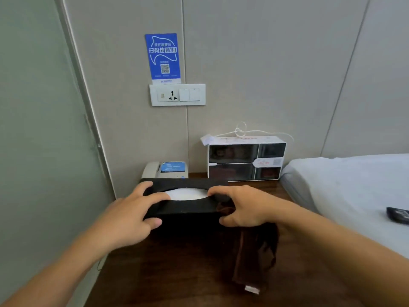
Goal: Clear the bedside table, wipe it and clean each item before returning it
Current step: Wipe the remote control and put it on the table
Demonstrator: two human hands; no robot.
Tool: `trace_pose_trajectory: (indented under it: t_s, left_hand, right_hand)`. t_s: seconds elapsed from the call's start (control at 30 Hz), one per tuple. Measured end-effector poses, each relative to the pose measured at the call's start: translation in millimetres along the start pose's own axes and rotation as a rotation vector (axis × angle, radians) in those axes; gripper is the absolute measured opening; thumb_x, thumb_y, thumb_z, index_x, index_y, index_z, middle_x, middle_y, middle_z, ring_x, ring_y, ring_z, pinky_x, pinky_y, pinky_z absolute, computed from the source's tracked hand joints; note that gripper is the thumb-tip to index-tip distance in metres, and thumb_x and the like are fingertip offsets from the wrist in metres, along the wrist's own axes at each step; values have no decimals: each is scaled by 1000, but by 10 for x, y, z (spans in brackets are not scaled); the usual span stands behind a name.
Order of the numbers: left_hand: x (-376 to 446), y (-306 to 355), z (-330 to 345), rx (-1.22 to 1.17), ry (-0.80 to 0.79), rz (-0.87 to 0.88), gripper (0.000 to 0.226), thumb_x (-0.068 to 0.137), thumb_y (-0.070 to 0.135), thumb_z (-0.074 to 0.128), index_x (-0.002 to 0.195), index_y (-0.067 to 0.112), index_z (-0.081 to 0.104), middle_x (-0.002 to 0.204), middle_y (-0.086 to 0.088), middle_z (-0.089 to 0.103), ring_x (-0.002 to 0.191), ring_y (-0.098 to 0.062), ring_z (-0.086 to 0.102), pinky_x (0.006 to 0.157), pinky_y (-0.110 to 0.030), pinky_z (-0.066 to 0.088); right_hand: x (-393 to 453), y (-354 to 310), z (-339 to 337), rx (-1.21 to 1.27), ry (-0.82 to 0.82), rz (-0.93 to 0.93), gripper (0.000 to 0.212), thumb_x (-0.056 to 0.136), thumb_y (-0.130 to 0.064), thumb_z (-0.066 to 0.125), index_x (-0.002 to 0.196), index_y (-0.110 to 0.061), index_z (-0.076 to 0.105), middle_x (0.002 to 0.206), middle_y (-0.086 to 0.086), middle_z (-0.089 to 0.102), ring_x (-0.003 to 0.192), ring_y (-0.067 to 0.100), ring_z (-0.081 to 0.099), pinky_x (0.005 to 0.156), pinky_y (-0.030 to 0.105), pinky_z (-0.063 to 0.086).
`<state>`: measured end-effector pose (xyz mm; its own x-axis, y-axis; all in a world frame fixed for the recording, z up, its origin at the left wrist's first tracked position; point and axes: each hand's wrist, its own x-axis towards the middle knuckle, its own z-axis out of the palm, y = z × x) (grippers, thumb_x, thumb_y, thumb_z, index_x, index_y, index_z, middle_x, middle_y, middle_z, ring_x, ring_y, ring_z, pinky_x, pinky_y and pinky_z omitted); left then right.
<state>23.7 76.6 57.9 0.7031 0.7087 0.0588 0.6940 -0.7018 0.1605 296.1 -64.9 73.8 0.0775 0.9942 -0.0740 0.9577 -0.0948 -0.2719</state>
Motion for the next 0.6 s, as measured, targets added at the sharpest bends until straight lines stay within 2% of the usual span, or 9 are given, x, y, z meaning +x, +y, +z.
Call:
trace_pose_trajectory:
  t_s: [0.1, 0.17, 0.27, 0.4, 0.6]
  left_hand:
    - [491, 618, 166, -47, 1, 65, 59, 97, 47, 64, 147, 56, 35, 170, 10, 6, 144, -27, 43, 113, -47, 42]
    - [805, 965, 332, -80, -13, 96, 59, 96, 46, 65, 148, 53, 37, 170, 4, 11, 145, -32, 41, 113, -48, 42]
    - [1171, 1373, 563, -72, -54, 100, 60, 97, 45, 62, 151, 50, 36, 170, -1, 12, 137, -40, 49, 109, -47, 46]
    - [1485, 1643, 740, -80, -74, 94, 59, 100, 41, 62, 153, 45, 37, 170, -4, 11, 131, -41, 54, 102, -43, 48]
    - [1775, 1853, 916, -105, -39, 96, 58, 100, 43, 61, 154, 43, 38, 169, -7, 15, 122, -36, 61, 97, -42, 53]
  right_hand:
    - [-172, 627, -225, -4, 2, 111, 69, 82, -44, 75, 139, -54, 39, 131, -7, 62, 112, 19, 62, 102, 39, 51]
    - [-221, 1015, -298, 25, -20, 170, 66, 84, -38, 76, 139, -52, 43, 135, -8, 59, 117, 18, 58, 106, 39, 48]
    - [-207, 1470, -291, 89, -44, 234, 66, 88, -28, 76, 144, -45, 45, 142, -6, 53, 127, 21, 53, 112, 38, 42]
    - [-84, 1846, -233, 128, -53, 289, 69, 91, -23, 73, 150, -41, 41, 150, -1, 47, 132, 23, 49, 113, 35, 38]
    - [73, 2238, -224, 157, -23, 358, 72, 92, -19, 71, 152, -44, 41, 156, 2, 44, 135, 25, 48, 115, 34, 36]
